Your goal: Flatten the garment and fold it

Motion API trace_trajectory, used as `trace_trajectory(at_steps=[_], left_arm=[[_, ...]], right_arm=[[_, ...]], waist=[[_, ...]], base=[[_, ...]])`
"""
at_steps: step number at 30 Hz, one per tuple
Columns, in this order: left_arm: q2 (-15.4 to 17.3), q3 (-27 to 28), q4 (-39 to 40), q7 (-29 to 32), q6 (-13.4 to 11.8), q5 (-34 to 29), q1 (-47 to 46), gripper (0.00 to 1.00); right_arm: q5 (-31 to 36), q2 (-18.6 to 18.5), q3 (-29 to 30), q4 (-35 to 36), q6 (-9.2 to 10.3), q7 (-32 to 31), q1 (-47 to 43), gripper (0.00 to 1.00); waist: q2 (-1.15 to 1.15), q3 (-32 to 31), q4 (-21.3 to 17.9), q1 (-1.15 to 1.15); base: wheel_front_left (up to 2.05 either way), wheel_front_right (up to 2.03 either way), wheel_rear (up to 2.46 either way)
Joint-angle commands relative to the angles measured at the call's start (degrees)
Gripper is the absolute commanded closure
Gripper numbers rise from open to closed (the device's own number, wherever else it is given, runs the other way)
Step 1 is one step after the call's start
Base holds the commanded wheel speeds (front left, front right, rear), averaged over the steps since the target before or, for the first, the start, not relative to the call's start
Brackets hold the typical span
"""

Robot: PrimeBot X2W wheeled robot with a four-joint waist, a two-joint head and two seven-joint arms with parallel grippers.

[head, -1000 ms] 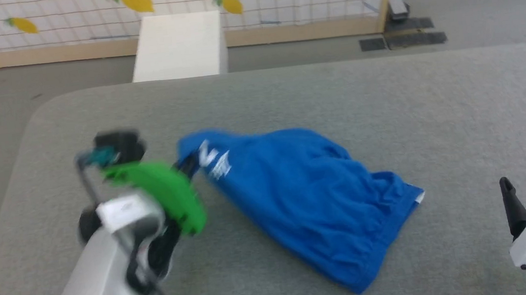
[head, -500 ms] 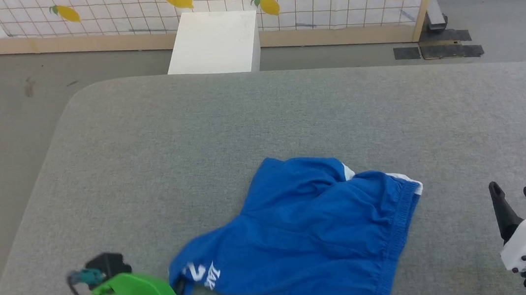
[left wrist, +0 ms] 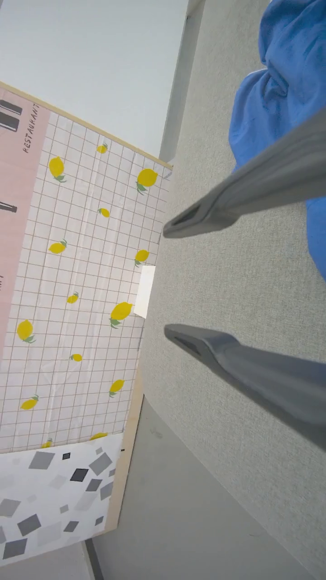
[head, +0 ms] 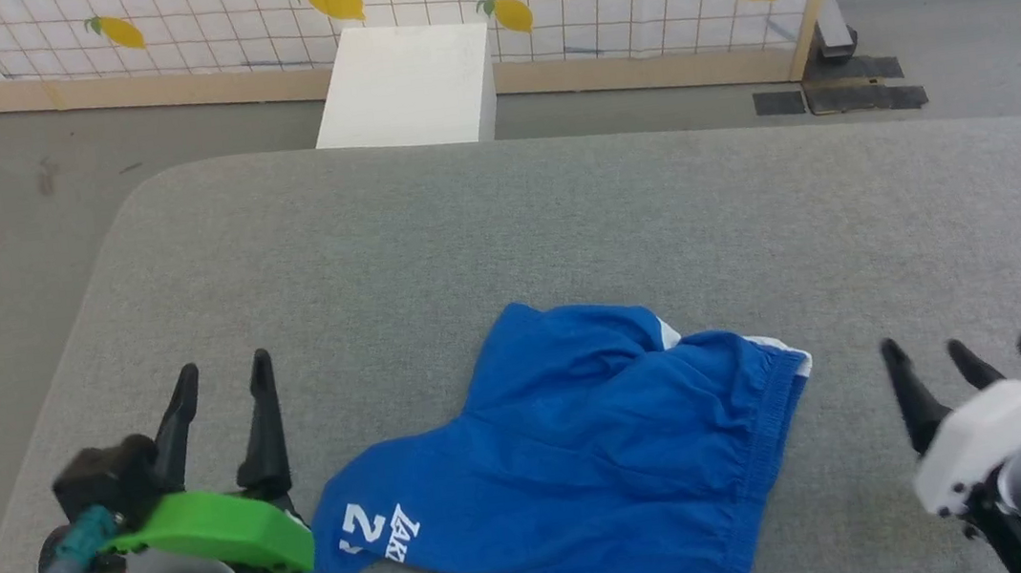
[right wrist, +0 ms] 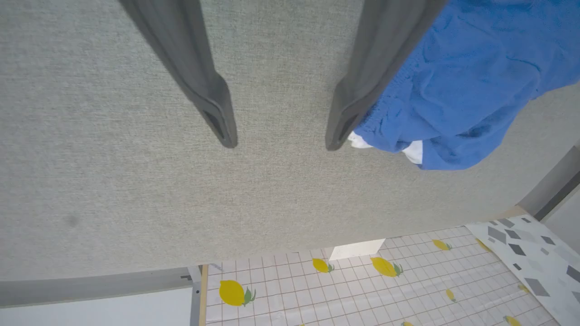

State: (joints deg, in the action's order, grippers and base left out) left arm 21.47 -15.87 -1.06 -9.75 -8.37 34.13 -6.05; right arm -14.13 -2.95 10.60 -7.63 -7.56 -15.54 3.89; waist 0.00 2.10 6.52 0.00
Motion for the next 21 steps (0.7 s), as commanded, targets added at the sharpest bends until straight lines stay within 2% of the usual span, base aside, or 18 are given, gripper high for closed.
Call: trace_trajectory(at_steps=[1, 5, 10, 16, 21], left_arm=[[0.2, -0.5, -0.7, -1.6, 0.6, -1.4, -0.8, 0.00], [-0.1, -1.3, -2.4, -4.2, 1.3, -4.6, -1.1, 0.00], [-2.2, -0.5, -3.4, -5.1, 2.0, -6.0, -1.4, 0.00], [-5.1, 2.0, -1.9, -5.2, 3.1, -8.6, -2.4, 0.00], [-7.2, 3.5, -1.5, -5.2, 4.9, -10.5, -2.9, 0.00]], right_arm=[[0.3, 0.1, -1.5, 0.7, 0.08, -1.0, 1.7, 0.00], [1.2, 0.1, -6.1, 1.5, 0.08, -6.1, 4.0, 0.00], [5.8, 0.1, -10.9, 1.2, 0.08, -16.2, 7.3, 0.00], [12.4, 0.0, -11.5, -0.2, 0.08, -22.7, 10.6, 0.00], [13.7, 0.0, -10.5, -3.3, 0.08, -25.2, 11.5, 0.00]], waist=[[0.00, 0.6, -0.1, 0.00], [0.00, 1.9, 0.1, 0.00], [0.00, 4.1, 1.1, 0.00], [0.00, 6.7, 2.9, 0.00], [0.00, 8.6, 4.4, 0.00]], base=[[0.00, 0.00, 0.00], [0.00, 0.00, 0.00], [0.00, 0.00, 0.00], [0.00, 0.00, 0.00], [0.00, 0.00, 0.00]])
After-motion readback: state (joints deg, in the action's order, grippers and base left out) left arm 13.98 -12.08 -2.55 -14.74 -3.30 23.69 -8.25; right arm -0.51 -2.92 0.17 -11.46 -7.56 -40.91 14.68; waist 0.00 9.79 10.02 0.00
